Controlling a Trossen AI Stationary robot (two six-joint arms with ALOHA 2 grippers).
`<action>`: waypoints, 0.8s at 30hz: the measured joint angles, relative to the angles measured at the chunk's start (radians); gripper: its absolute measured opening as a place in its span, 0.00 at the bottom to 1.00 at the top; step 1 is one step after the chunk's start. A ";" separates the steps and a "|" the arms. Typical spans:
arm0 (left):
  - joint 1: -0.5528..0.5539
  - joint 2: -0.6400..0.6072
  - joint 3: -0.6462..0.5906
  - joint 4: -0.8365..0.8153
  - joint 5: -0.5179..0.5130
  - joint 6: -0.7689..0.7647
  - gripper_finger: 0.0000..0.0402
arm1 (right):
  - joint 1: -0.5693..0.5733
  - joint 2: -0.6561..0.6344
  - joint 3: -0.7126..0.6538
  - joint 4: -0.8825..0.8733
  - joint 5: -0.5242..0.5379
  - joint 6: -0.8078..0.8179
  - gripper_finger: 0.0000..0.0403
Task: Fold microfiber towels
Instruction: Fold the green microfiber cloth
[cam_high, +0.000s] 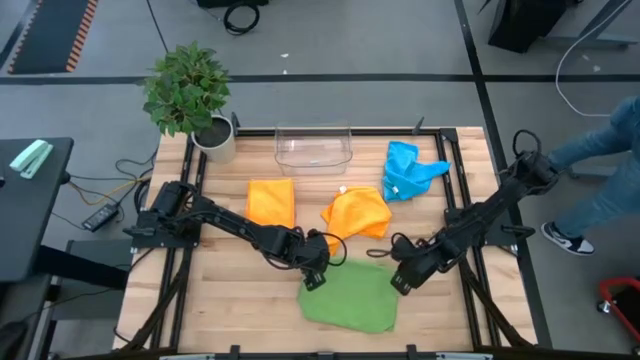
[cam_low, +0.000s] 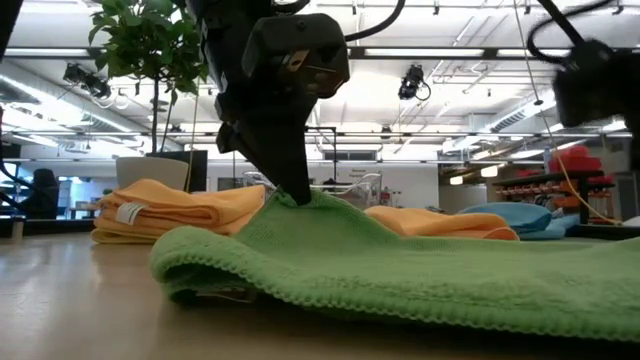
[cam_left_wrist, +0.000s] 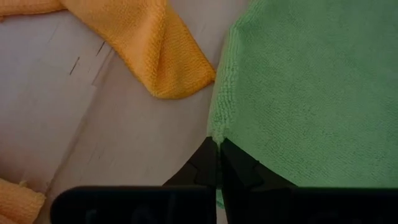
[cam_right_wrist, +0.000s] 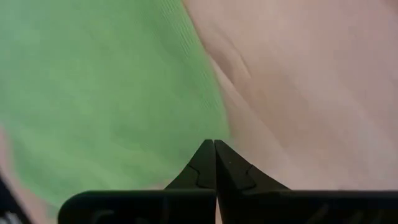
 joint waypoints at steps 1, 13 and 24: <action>0.000 0.000 0.000 0.000 0.000 0.000 0.03 | -0.004 -0.010 0.010 -0.001 0.018 0.003 0.00; 0.011 0.000 0.000 0.002 0.017 0.022 0.02 | -0.002 0.109 0.022 0.082 0.040 0.001 0.00; 0.028 -0.003 0.000 0.006 -0.069 -0.001 0.17 | -0.012 0.020 0.025 0.016 0.161 -0.018 0.00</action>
